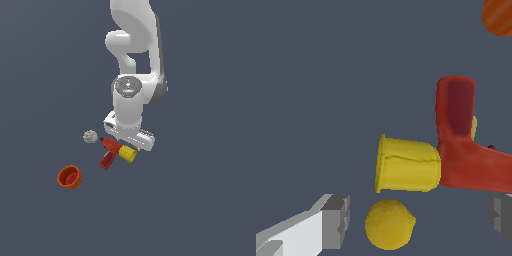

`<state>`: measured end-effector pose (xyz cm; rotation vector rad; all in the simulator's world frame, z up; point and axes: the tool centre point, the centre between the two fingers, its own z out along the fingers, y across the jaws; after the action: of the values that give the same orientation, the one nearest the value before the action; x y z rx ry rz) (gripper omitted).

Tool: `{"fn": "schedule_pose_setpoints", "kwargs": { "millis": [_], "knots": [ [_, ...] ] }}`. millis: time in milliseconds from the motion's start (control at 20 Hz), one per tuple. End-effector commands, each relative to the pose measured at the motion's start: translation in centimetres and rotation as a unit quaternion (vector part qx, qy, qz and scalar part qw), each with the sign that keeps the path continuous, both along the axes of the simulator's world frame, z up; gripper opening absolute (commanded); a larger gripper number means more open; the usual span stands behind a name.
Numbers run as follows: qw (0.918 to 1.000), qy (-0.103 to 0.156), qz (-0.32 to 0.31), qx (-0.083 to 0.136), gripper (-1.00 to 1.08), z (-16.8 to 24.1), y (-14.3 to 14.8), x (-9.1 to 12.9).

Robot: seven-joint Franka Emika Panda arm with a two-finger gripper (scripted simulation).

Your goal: Pick up a designated object from a clutter of objects.

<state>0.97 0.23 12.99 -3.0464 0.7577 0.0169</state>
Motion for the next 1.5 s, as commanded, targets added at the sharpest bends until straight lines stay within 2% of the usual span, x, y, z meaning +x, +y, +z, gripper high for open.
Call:
{"fn": "schedule_pose_setpoints", "kwargs": {
  "millis": [0,400,750,1150,1450],
  "knots": [
    [0.9997,-0.002,-0.022,-0.001,1.0,-1.3,-0.2,-0.1],
    [0.9984,-0.005,-0.057,-0.003,1.0,-3.4,-0.6,-0.4],
    [0.9984,-0.004,-0.057,-0.003,1.0,-4.0,-0.6,-0.4],
    [0.9983,-0.005,-0.058,-0.003,1.0,-7.5,-0.6,-0.5],
    [0.9983,-0.005,-0.059,-0.003,1.0,-8.5,-0.6,-0.4]
  ]
}}
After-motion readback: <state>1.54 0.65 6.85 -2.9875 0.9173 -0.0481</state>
